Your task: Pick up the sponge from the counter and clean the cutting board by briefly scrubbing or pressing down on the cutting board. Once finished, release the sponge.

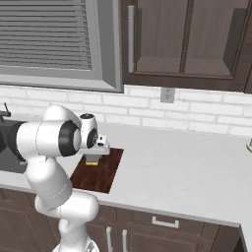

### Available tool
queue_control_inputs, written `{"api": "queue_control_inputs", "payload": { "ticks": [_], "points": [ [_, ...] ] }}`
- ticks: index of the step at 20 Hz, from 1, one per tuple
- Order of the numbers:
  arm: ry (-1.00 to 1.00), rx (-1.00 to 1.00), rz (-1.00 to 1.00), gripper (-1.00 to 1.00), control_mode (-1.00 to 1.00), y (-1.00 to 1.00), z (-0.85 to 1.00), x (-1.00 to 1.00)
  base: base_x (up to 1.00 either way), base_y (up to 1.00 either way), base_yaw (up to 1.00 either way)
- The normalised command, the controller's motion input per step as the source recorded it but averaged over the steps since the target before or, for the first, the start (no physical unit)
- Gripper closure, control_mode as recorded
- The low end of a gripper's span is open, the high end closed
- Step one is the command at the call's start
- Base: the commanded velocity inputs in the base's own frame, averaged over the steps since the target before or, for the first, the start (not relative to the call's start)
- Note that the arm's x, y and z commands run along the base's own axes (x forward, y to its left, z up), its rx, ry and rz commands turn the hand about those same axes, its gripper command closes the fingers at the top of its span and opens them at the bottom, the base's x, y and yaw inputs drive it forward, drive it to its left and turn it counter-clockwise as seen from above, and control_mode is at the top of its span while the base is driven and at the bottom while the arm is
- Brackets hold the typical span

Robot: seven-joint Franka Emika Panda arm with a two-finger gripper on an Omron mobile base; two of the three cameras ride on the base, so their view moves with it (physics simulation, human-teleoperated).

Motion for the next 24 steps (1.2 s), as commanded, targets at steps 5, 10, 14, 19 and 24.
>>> {"api": "queue_control_inputs", "payload": {
  "ticks": [5, 10, 14, 19, 24],
  "points": [
    [0.00, -0.01, 0.00, 1.00, -1.00, 0.08, -0.02, -0.34, 0.00, 0.00, 0.00],
    [0.00, -0.01, 0.00, 1.00, -1.00, 0.08, -0.08, -0.84, 0.00, 0.00, 0.00],
    [0.00, 0.00, 0.00, 1.00, -1.00, 0.03, -0.06, -0.67, 0.00, 0.00, 0.00],
    [0.00, -0.01, -0.03, 1.00, -1.00, 0.00, -0.04, -0.16, 0.00, 0.00, 0.00],
    [0.00, -0.02, -0.03, 1.00, -1.00, 0.00, -0.07, 0.56, 0.00, 0.00, 0.00]
  ]
}}
